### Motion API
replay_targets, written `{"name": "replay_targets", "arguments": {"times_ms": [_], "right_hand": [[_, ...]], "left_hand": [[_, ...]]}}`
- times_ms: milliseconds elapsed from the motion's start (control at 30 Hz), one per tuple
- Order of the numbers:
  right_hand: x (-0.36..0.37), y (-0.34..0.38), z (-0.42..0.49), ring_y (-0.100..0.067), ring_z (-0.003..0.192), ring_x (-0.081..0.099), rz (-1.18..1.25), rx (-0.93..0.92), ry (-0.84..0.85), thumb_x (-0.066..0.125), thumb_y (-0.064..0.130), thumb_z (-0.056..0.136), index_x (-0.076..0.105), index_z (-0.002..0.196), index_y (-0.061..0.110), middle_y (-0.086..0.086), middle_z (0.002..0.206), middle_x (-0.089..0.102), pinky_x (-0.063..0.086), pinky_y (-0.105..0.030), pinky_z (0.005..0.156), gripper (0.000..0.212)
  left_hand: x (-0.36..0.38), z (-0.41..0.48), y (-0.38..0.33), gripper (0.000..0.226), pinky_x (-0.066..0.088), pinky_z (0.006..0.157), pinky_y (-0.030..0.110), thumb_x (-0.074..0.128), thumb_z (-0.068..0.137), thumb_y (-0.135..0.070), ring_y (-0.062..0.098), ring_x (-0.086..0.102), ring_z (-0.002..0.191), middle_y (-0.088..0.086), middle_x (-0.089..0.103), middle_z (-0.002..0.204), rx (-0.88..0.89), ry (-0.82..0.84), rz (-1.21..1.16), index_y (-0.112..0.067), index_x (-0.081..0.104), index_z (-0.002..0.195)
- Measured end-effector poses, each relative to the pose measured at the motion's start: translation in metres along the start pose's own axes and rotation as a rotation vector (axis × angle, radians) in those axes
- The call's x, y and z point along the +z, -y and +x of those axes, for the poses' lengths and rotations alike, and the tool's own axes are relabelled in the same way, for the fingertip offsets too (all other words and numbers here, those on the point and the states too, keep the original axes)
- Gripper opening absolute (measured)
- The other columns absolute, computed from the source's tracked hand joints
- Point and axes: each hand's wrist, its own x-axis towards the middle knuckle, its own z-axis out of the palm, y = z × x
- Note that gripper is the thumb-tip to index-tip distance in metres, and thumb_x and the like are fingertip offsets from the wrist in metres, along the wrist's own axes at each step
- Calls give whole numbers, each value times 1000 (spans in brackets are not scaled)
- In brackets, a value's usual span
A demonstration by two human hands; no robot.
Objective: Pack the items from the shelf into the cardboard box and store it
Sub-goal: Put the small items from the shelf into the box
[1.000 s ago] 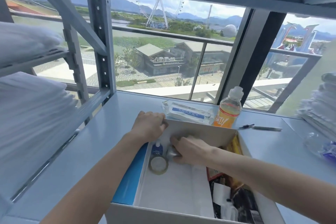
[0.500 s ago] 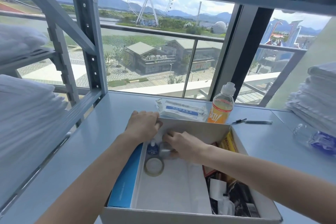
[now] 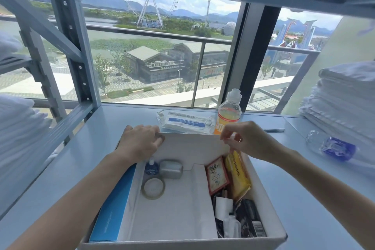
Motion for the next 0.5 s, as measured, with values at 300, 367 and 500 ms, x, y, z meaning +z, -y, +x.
{"name": "replay_targets", "arguments": {"times_ms": [300, 367, 500], "right_hand": [[-7, -110, -13, -6, 61, 65, -161, 245, -184, 64, 6, 84, 69, 85, 12, 2, 73, 70, 55, -26, 65, 8], [1, -141, -8, -14, 70, 67, -163, 356, -113, 61, 7, 85, 70, 87, 13, -2, 77, 71, 56, -35, 72, 11], [27, -185, 14, -23, 96, 64, -83, 511, -19, 54, 9, 88, 69, 104, 10, -8, 101, 70, 52, -34, 85, 22]], "left_hand": [[6, -1, 2, 21, 28, 79, 36, 29, 95, -47, 17, 54, 100, -6, 63, 104, 22, -78, 37, -30, 39, 88], [8, 0, 4, 22, 27, 75, 33, 28, 95, -49, 16, 55, 97, -7, 63, 100, 32, -102, 40, -31, 39, 86], [8, 4, 10, 21, 26, 74, 33, 30, 93, -52, 16, 55, 95, -9, 62, 96, 24, -56, 36, -36, 40, 84]]}}
